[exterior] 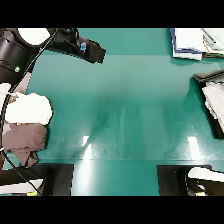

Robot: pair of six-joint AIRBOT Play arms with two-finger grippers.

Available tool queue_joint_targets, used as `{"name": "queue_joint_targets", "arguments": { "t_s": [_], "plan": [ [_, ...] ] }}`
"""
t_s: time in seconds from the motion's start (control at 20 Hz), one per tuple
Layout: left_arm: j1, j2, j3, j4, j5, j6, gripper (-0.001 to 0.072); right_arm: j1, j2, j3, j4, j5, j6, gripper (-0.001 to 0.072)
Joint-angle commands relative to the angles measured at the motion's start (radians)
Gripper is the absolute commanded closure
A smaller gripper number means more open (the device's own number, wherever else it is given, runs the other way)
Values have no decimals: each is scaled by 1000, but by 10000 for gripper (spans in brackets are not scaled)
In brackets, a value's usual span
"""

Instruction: Fold the shirts.

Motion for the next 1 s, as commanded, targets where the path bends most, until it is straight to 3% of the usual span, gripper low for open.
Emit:
{"name": "queue_joint_targets", "arguments": {
  "t_s": [0.0,0.4,0.6,0.85,0.9,0.95],
  "plan": [
    [0,0,0,0,0,0,682,-22,63,2,27,-74,-9,699],
    [0,0,0,0,-2,3,682,-125,155,-14,23,201,-9,699],
    [0,0,0,0,-8,3,682,-210,239,-169,8,293,-8,698],
    [0,0,0,0,-8,4,682,-307,335,-393,-304,354,-7,690],
    [0,0,0,0,-8,4,682,-319,347,-430,-356,357,-6,602],
    [0,0,0,0,-8,4,681,-332,358,-469,-390,356,-6,355]
  ]
}}
